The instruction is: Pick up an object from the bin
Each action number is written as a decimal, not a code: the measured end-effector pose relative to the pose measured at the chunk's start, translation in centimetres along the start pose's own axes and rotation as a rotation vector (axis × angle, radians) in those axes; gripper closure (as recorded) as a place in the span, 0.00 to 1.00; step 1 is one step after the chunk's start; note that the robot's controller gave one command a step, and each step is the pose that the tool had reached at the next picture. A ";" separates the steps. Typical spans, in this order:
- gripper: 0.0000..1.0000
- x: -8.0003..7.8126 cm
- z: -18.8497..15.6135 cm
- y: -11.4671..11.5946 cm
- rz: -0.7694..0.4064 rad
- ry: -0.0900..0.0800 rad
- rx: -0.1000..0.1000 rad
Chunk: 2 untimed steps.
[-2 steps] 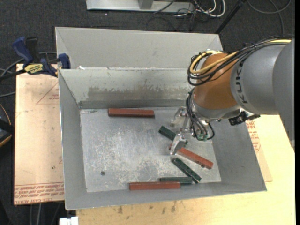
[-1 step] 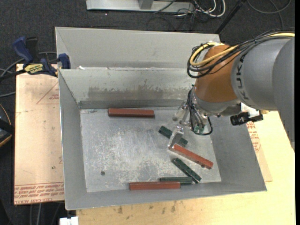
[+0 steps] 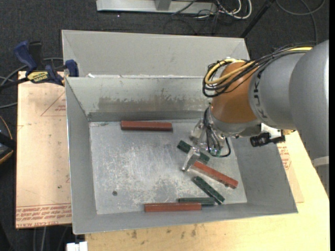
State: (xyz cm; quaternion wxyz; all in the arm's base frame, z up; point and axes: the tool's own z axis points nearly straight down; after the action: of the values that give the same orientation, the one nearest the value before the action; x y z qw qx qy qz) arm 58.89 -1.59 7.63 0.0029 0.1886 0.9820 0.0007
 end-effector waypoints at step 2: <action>1.00 -1.2 0.9 0.4 0.088 -0.024 -0.013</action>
Offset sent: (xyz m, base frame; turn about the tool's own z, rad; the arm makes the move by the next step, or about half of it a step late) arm 0.0000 0.0000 0.0000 0.0000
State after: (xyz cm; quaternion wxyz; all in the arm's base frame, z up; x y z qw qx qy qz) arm 60.14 -1.69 6.69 0.0161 0.2316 0.9727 0.0051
